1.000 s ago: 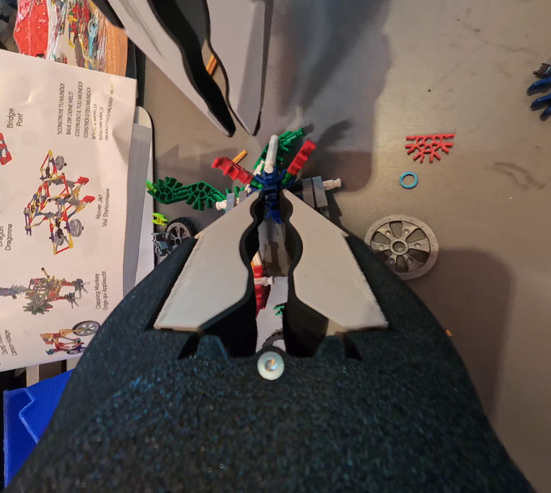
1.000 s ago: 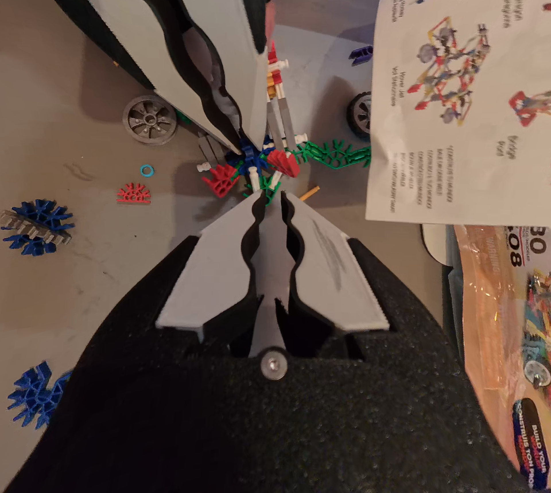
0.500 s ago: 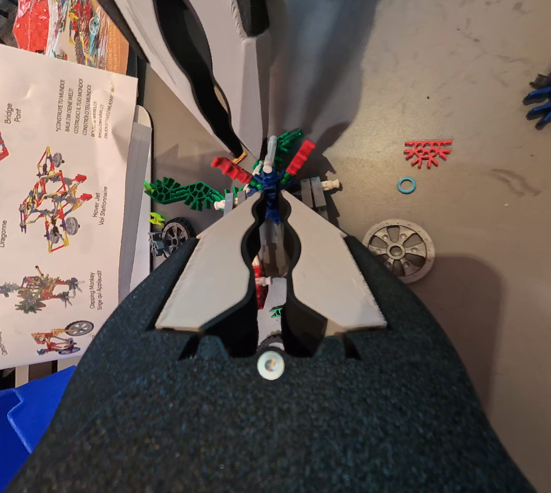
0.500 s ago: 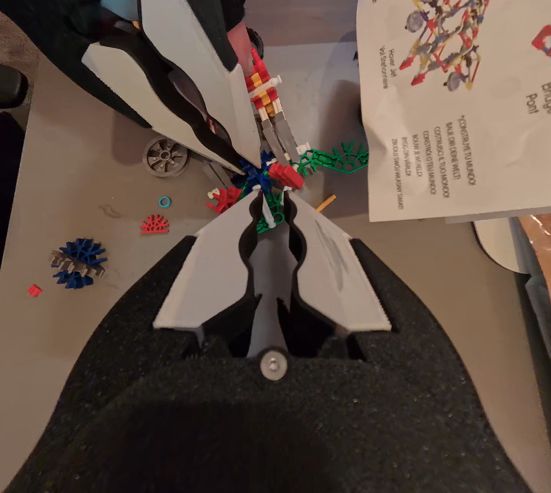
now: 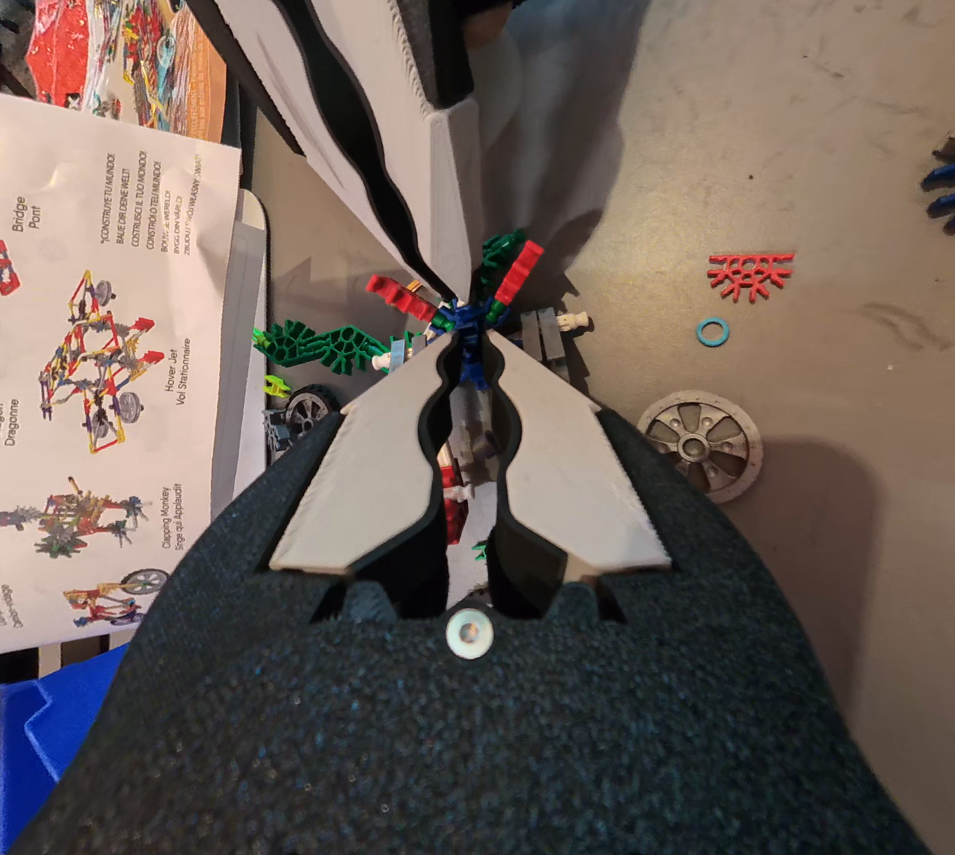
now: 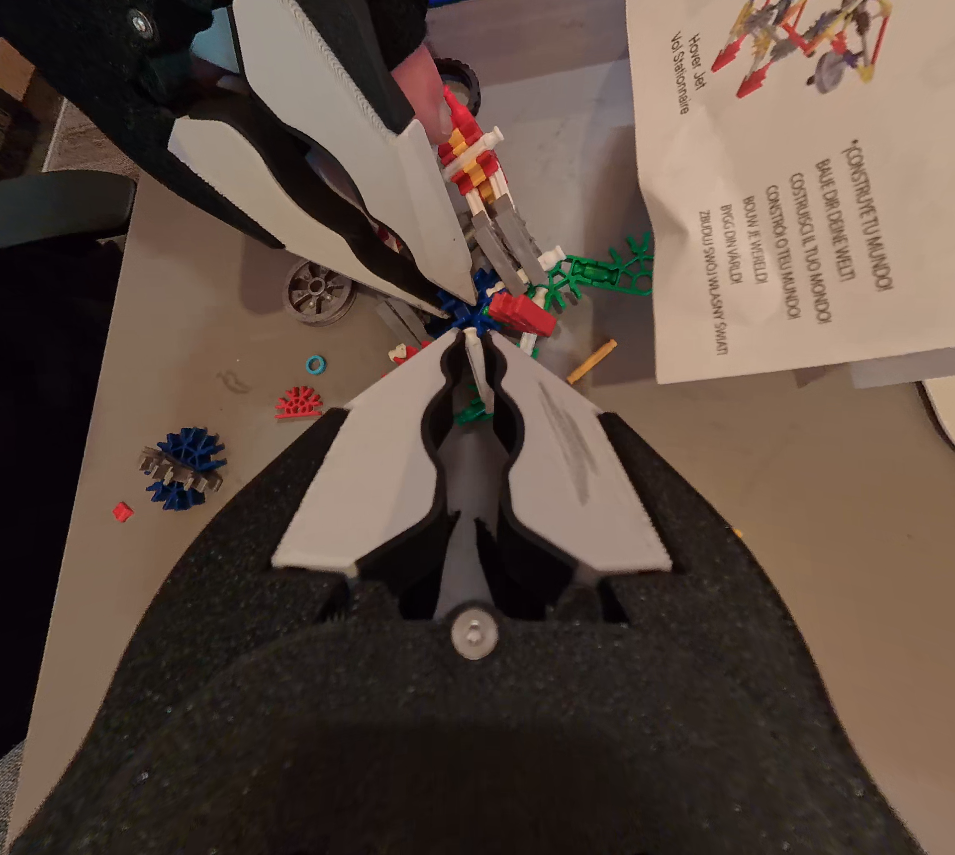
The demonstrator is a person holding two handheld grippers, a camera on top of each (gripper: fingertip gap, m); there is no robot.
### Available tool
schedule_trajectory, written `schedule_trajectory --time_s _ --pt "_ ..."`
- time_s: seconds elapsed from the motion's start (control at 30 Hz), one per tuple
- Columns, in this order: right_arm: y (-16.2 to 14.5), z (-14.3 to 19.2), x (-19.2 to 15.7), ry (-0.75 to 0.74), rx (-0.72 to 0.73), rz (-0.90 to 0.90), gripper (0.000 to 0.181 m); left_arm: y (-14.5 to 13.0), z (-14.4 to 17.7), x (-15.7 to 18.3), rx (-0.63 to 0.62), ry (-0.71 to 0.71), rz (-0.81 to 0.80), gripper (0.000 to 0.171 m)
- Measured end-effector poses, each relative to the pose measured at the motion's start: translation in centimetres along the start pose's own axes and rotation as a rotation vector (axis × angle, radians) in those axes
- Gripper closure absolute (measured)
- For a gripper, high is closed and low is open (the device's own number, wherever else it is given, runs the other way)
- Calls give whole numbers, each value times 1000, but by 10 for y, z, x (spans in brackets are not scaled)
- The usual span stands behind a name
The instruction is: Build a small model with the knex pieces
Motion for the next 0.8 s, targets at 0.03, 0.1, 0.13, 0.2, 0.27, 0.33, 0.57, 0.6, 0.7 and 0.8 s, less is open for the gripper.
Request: schedule_trajectory --time_s 0.03,0.1,0.13,0.2,0.27,0.33,0.57,0.6,0.7,0.8 --pt "0 0 0 4 0 -9 175 0 0 0 1 1 3 165" --pt "0 0 1 23 9 -32 174 0 0 0 4 -5 10 165" --pt "-1 0 1 34 14 -41 174 0 0 0 7 -8 13 165" --pt "-1 0 2 59 27 -57 174 0 -1 0 8 -12 19 165" --pt "-2 1 2 94 40 -77 174 1 -1 0 9 -13 20 165" --pt "-4 2 2 112 42 -82 174 2 -1 0 13 -18 25 166" --pt "-7 4 4 108 29 -75 173 2 -2 0 9 -14 23 165" --pt "-8 5 4 110 30 -79 173 2 -2 0 8 -13 22 165" --pt "-10 6 5 113 30 -74 173 2 -2 0 8 -14 24 165" --pt "-10 6 7 111 36 -74 174 3 -2 0 9 -15 25 165"
Point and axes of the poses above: each gripper's, where its closed fingertips meet, z back along the fingers, y out of its top, x = y × z across the jaws, the point moved 3 cm from there along z, back along the fingers, and after that the axes turned 3 degrees about -x, right-handed, at the moved point
